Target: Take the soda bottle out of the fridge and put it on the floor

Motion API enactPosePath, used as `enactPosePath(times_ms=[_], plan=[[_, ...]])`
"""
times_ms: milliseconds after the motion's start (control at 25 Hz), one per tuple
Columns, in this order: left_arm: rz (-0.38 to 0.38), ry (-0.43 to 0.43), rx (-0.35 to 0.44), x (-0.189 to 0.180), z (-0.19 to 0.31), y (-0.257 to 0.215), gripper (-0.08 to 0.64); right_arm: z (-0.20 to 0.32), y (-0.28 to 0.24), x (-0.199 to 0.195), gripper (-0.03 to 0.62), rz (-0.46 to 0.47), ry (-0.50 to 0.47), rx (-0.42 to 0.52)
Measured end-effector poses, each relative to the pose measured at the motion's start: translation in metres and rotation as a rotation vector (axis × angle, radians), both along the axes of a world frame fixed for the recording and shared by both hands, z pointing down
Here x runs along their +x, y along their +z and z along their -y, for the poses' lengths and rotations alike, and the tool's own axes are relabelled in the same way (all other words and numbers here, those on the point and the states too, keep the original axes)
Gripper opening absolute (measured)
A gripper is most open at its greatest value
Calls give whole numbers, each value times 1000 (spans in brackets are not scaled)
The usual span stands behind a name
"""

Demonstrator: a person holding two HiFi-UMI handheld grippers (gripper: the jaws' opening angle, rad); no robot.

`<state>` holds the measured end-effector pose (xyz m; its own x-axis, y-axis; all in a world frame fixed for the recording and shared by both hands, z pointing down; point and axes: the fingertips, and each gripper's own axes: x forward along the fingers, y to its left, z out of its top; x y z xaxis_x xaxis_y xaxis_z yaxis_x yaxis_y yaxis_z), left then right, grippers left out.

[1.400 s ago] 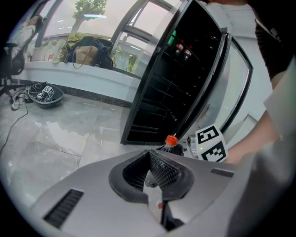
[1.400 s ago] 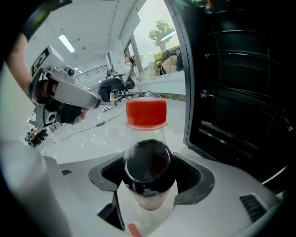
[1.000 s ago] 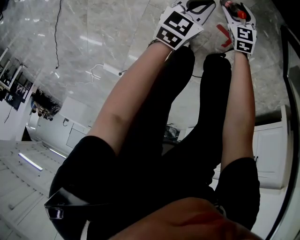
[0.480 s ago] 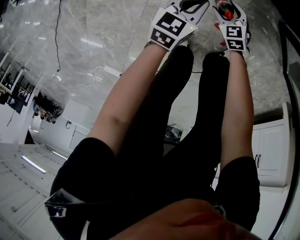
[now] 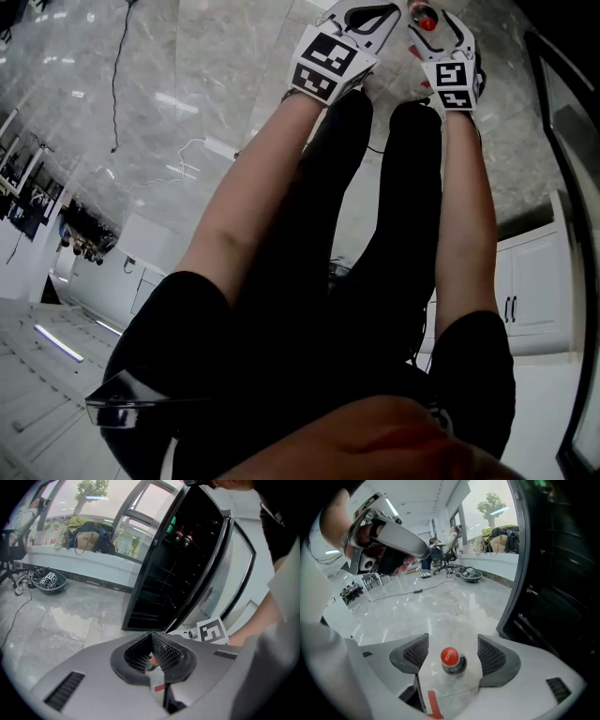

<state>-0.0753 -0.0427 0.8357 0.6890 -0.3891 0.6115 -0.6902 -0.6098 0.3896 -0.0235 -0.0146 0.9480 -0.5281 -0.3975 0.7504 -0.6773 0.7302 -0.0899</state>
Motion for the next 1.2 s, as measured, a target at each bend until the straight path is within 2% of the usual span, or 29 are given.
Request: enactPosePath(times_ms=[160, 240, 360, 560, 680, 720, 960, 1200], plan=[[-10, 4, 22, 8, -7, -72, 1, 4, -104, 7, 319, 70, 52, 52], [-27, 9, 33, 14, -10, -117, 0, 6, -168, 5, 319, 135, 66, 86], [-68, 30, 92, 25, -6, -197, 0, 19, -275, 3, 311, 253, 84, 162], [-116, 87, 192, 32, -18, -338, 2, 14, -452, 14, 129, 409, 89, 287], [-148, 137, 249, 38, -29, -418, 2, 7, -540, 25, 28, 453, 95, 340], [-160, 151, 268, 40, -32, -443, 2, 5, -564, 27, 14, 461, 94, 350], [-239, 203, 372, 45, -48, -573, 1, -18, -692, 25, 12, 531, 64, 385], [-302, 211, 467, 45, -61, -665, 0, -46, -788, 21, 12, 611, 55, 431]])
